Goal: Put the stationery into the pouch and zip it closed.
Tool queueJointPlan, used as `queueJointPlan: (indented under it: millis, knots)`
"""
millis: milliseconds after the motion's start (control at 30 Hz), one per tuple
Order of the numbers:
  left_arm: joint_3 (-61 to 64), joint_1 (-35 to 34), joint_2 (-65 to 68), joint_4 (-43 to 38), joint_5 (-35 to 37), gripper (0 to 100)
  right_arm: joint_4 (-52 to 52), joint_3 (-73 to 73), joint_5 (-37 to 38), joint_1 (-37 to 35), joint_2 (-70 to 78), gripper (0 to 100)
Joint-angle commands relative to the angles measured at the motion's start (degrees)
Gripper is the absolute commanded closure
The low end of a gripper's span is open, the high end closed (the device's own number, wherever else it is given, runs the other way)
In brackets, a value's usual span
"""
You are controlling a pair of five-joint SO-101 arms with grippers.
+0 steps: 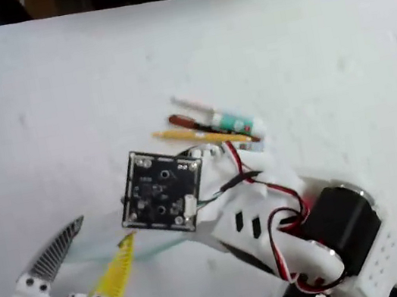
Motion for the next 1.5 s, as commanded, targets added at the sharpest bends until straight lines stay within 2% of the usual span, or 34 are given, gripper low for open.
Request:
queueJointPlan:
  millis: [0, 200, 367, 500, 733, 1000, 1200, 1333, 1400, 1467]
  knots:
    - [-1.9, 2.9, 7.8, -0.2, 2.5, 75, 1.2, -0.2, 0.1, -2.5, -0.9, 98.1]
    - [-1.9, 10.0, 8.9, 0.8, 1.8, 74, 1.2, -0.2, 0.1, -2.9, -0.5, 98.1]
    - [-1.3, 12.9, 9.0, 2.0, -3.5, 74, 1.2, -0.1, 0.1, -2.9, -0.4, 98.1]
    - [-1.3, 12.4, 9.0, -0.9, -3.9, 74, 1.3, -0.1, 0.7, -2.9, -0.9, 98.1]
    - [2.1, 10.2, 9.0, -3.3, -3.9, 74, 1.3, 7.1, 6.9, -4.9, -5.3, 98.1]
    - [9.0, 10.5, 8.9, -6.9, -3.9, 72, 1.1, 12.7, 7.3, -5.1, -11.0, 98.1]
    - [14.1, 15.5, 8.9, -8.4, -3.7, 72, -0.3, 12.7, 7.2, -5.1, -11.2, 98.1]
    - [17.8, 16.2, 8.7, -9.4, -3.5, 73, -2.5, 12.6, 6.9, -4.9, -11.2, 98.1]
    - [17.9, 16.0, 8.6, -9.4, -3.5, 77, -3.4, 12.5, 6.9, -4.4, -11.2, 98.1]
    - [17.4, 15.9, 8.6, -11.0, -3.4, 86, -4.7, 12.5, 6.9, -2.0, -11.2, 98.1]
